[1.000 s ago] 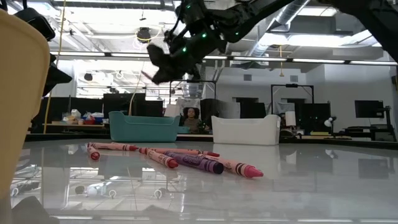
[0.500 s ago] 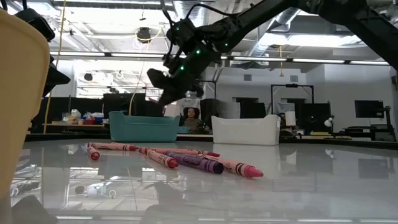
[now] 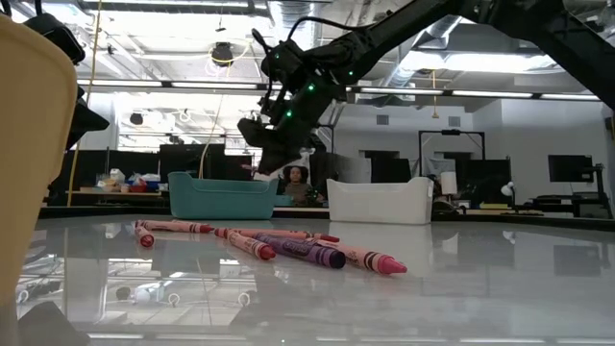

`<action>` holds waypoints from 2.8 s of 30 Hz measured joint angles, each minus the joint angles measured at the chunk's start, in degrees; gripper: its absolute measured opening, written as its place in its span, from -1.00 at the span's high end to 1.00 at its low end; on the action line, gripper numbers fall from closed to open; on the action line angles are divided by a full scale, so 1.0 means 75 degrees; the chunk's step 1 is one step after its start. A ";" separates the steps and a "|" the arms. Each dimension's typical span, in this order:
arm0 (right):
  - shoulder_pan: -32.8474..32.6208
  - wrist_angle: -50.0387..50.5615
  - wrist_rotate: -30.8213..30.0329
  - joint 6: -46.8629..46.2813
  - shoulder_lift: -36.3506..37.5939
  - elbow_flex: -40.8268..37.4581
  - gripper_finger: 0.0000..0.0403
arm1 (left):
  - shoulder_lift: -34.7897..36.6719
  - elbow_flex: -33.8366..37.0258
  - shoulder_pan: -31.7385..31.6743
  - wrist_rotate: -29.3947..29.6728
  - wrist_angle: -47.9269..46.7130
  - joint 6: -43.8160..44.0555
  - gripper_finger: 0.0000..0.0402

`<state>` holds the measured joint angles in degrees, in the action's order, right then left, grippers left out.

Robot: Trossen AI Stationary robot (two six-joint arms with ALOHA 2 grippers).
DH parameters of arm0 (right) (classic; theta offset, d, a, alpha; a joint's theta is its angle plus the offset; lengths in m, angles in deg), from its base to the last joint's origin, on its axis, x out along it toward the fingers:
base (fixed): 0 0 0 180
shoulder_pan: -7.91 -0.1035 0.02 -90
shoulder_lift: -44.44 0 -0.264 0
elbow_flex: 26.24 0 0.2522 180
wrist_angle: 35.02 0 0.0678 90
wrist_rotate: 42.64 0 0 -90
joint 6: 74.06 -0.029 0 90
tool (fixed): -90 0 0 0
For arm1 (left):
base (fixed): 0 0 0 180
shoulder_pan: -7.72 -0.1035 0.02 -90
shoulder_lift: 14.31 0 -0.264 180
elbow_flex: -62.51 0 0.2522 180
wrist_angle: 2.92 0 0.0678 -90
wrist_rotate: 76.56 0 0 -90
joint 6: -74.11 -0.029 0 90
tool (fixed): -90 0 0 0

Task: Sort crayons
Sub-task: Put the red crayon into the top green bin

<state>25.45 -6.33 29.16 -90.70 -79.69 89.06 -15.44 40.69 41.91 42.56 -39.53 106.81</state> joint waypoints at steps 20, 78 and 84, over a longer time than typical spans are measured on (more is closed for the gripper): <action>-0.0598 0.2820 0.0537 0.1626 0.2174 -0.0003 0.60 | 0.0003 -0.0006 0.0000 -0.0249 -0.0075 0.0472 -0.14; -0.4715 0.7376 0.0824 -0.0633 0.3646 -0.0006 0.59 | 0.0000 -0.0003 0.0000 -0.0236 -0.0085 0.0472 -0.14; -0.4695 0.7374 0.0822 -0.0635 0.3646 -0.0006 0.59 | 0.0000 -0.0003 0.0000 -0.0236 -0.0086 0.0472 -0.14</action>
<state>-9.76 48.98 35.32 -95.47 -52.35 89.01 -15.44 40.67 41.91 40.79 -40.17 110.36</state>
